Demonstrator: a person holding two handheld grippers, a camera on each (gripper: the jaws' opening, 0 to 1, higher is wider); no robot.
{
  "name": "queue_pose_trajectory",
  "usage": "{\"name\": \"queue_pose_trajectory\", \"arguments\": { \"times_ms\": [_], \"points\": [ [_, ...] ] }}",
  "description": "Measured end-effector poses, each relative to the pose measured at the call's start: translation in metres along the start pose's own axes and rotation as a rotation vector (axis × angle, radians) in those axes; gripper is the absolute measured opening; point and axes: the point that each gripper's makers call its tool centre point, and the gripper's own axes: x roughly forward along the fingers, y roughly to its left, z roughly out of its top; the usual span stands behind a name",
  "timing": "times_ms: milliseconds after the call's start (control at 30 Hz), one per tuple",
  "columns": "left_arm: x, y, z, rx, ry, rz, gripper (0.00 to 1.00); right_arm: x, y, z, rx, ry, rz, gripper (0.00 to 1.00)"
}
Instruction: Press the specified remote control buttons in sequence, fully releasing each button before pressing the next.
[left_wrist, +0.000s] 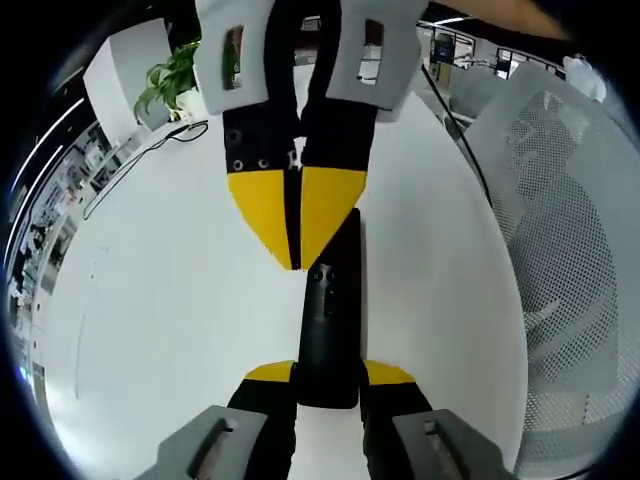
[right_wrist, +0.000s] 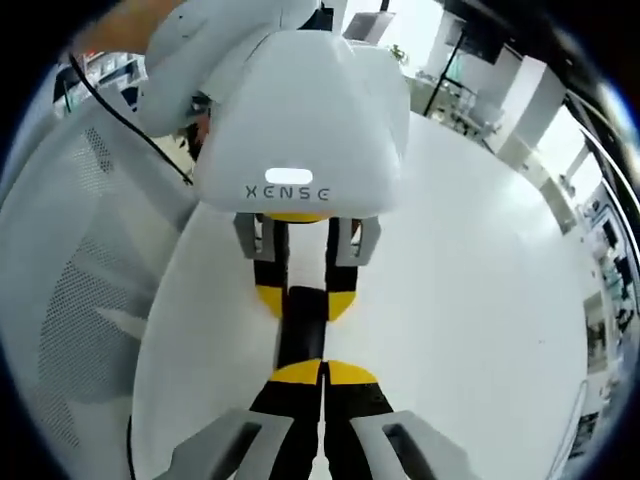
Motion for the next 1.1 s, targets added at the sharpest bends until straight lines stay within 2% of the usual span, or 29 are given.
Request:
{"name": "queue_pose_trajectory", "arguments": {
  "times_ms": [433, 1100],
  "points": [
    [0.000, 0.001, -0.001, -0.001, -0.001, 0.000, 0.23, -0.005, -0.006, 0.007, -0.007, -0.015, -0.016, 0.00],
    [0.000, 0.001, 0.000, 0.002, -0.006, 0.000, 0.23, 0.027, 0.010, -0.006, -0.010, 0.013, 0.050, 0.00]
  ]
}}
